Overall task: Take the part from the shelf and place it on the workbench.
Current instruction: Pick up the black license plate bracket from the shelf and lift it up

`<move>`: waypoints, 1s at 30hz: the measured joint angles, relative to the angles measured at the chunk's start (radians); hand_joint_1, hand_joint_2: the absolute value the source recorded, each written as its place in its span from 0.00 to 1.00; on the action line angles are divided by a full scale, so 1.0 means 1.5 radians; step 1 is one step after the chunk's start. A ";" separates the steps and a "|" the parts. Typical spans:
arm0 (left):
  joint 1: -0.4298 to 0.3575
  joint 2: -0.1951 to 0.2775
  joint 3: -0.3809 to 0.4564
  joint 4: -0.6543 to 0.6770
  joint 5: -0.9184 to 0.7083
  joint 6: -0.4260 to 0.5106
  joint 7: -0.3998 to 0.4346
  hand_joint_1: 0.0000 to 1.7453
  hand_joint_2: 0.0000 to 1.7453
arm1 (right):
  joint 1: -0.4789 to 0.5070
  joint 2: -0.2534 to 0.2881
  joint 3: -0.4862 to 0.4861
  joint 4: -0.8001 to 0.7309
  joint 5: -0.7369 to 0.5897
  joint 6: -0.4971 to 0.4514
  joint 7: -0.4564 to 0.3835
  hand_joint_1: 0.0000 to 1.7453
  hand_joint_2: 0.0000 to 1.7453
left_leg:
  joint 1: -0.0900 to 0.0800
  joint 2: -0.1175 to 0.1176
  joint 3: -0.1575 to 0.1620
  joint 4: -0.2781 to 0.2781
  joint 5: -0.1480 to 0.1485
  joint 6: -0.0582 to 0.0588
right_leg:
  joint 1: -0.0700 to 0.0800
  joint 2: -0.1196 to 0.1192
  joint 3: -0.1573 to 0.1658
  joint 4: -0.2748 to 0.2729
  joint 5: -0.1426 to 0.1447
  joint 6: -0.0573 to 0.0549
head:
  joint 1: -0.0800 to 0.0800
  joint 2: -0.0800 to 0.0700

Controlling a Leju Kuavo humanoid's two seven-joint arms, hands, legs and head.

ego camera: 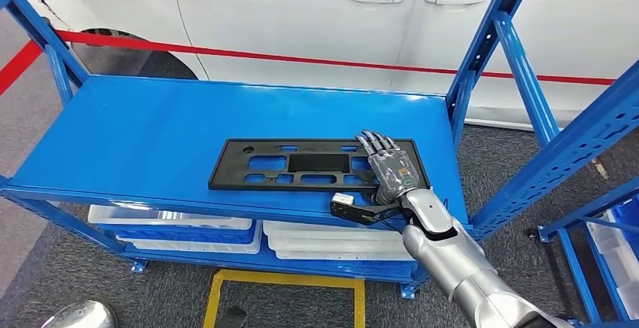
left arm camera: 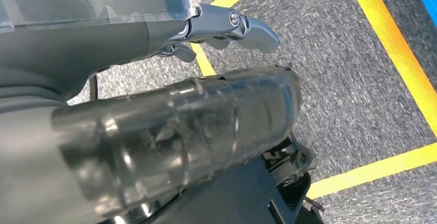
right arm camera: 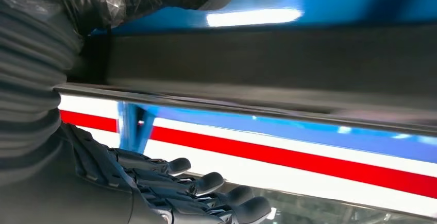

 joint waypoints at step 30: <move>-0.002 -0.001 0.011 0.000 -0.024 0.010 0.017 0.00 0.00 | 0.021 -0.015 -0.037 0.053 0.013 -0.074 -0.049 0.98 1.00 | -0.001 0.000 0.014 -0.007 -0.004 0.003 | 0.001 -0.001 0.005 -0.005 0.002 0.003 | 0.000 0.000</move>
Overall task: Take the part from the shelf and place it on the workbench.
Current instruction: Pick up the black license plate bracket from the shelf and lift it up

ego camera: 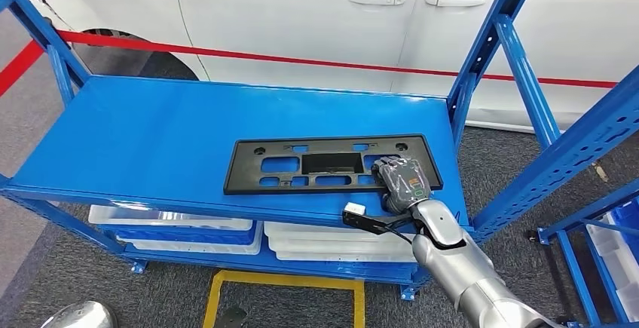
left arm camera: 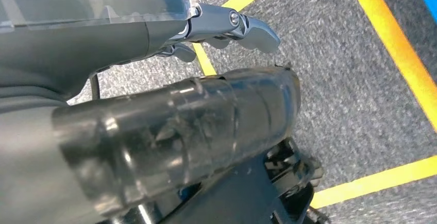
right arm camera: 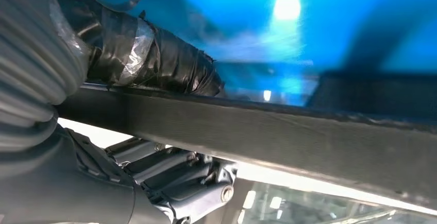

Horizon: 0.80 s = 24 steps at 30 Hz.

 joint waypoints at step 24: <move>0.002 0.000 0.007 0.000 -0.013 0.004 0.001 0.00 0.00 | 0.052 -0.005 -0.053 -0.042 0.041 -0.070 0.018 1.00 1.00 | 0.005 -0.001 -0.002 -0.001 0.004 0.018 | -0.005 -0.001 -0.082 0.166 -0.062 0.017 | 0.001 0.000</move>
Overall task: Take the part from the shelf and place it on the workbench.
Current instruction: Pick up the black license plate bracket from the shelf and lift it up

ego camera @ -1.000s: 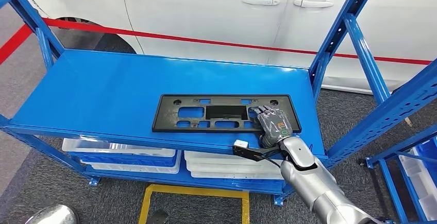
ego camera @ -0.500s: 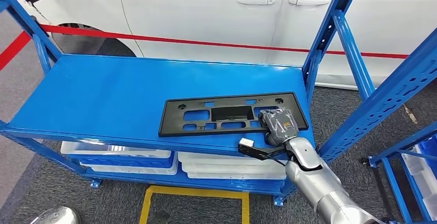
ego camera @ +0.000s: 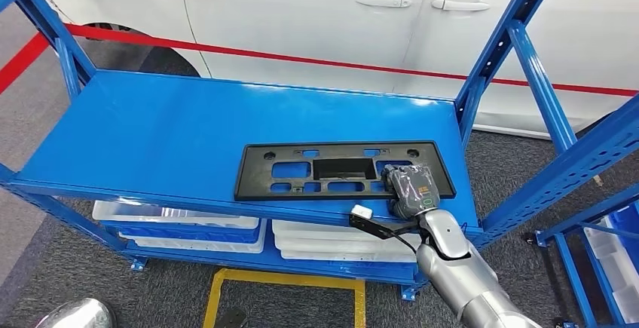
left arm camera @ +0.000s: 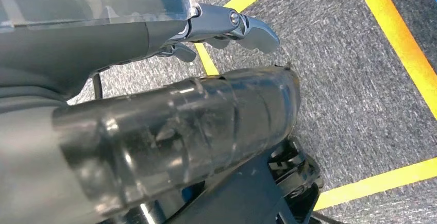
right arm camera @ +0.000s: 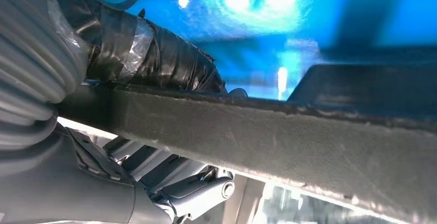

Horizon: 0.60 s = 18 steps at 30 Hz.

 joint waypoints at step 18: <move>0.003 0.000 0.034 0.000 -0.008 0.022 -0.008 0.00 0.00 | 0.127 0.066 0.027 -0.358 0.263 -0.089 0.123 1.00 1.00 | -0.003 0.001 -0.028 0.058 -0.016 -0.028 | 0.005 0.002 0.081 -0.165 0.060 -0.034 | -0.003 0.000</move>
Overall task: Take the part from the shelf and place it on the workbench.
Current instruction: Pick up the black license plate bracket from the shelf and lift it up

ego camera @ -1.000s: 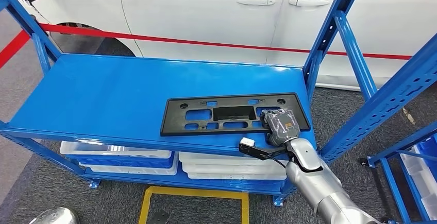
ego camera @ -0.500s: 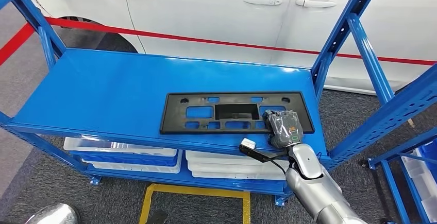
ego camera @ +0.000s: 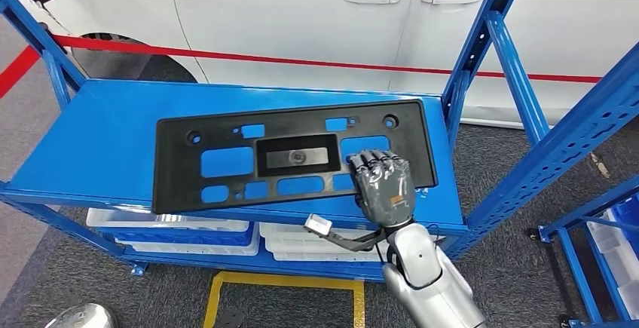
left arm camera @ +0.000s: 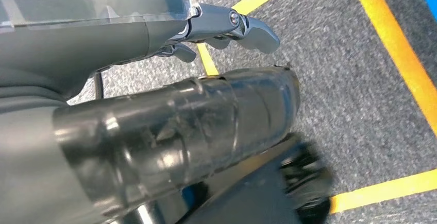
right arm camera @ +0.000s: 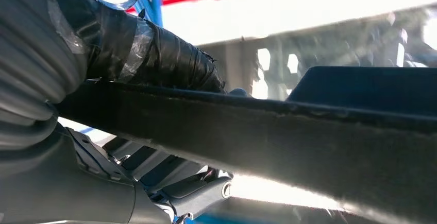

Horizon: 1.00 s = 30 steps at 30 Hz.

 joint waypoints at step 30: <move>0.011 -0.001 0.071 0.000 0.044 0.018 -0.034 0.00 1.00 | 0.095 0.031 0.108 -0.115 0.030 -0.008 0.068 0.98 1.00 | 0.005 0.000 -0.002 0.022 -0.018 -0.011 | -0.001 -0.002 0.010 -0.003 -0.007 -0.003 | 0.000 0.000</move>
